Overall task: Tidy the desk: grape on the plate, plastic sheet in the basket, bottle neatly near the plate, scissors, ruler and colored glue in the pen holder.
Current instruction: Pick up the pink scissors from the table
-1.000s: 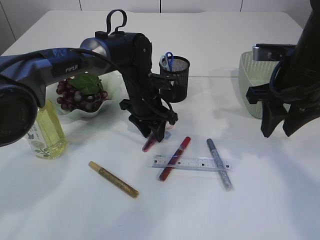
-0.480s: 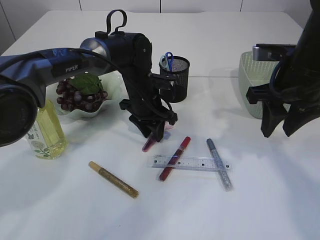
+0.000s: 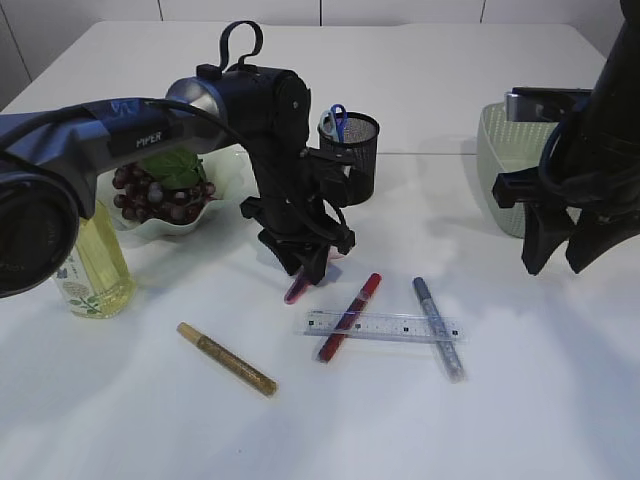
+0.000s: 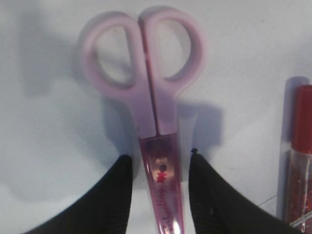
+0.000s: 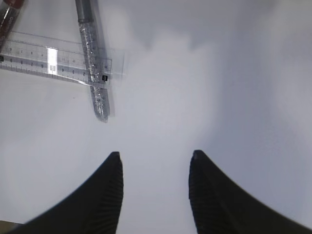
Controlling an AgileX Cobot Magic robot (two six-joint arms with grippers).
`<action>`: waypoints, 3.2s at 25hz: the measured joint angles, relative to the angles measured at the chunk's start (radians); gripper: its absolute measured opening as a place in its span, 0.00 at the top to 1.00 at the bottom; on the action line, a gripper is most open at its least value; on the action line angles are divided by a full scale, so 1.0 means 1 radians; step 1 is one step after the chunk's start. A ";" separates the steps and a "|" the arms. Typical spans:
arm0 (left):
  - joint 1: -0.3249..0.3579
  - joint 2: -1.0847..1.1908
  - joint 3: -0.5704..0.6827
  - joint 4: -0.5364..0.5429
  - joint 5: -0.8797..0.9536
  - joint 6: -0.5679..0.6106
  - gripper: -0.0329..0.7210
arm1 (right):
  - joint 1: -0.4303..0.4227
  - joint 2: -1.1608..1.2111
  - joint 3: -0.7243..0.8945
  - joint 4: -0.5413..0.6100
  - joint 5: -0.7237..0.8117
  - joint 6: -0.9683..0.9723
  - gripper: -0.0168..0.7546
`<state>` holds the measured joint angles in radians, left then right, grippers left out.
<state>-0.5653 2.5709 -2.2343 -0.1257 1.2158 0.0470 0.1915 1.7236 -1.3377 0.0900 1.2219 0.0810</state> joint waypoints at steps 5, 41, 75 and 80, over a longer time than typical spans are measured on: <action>0.000 0.000 0.000 0.000 0.000 0.000 0.57 | 0.000 0.000 0.000 0.000 0.000 -0.002 0.51; -0.011 -0.008 0.000 0.039 0.003 0.000 0.83 | 0.000 0.000 0.000 0.000 0.000 -0.002 0.51; -0.011 -0.072 0.002 0.063 0.004 0.279 0.56 | 0.000 0.000 0.000 0.002 0.000 -0.001 0.51; -0.011 -0.072 0.002 0.067 0.004 0.372 0.54 | 0.000 0.000 0.000 0.002 0.000 -0.001 0.51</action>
<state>-0.5765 2.4990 -2.2324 -0.0583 1.2200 0.4190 0.1915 1.7236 -1.3377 0.0921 1.2219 0.0798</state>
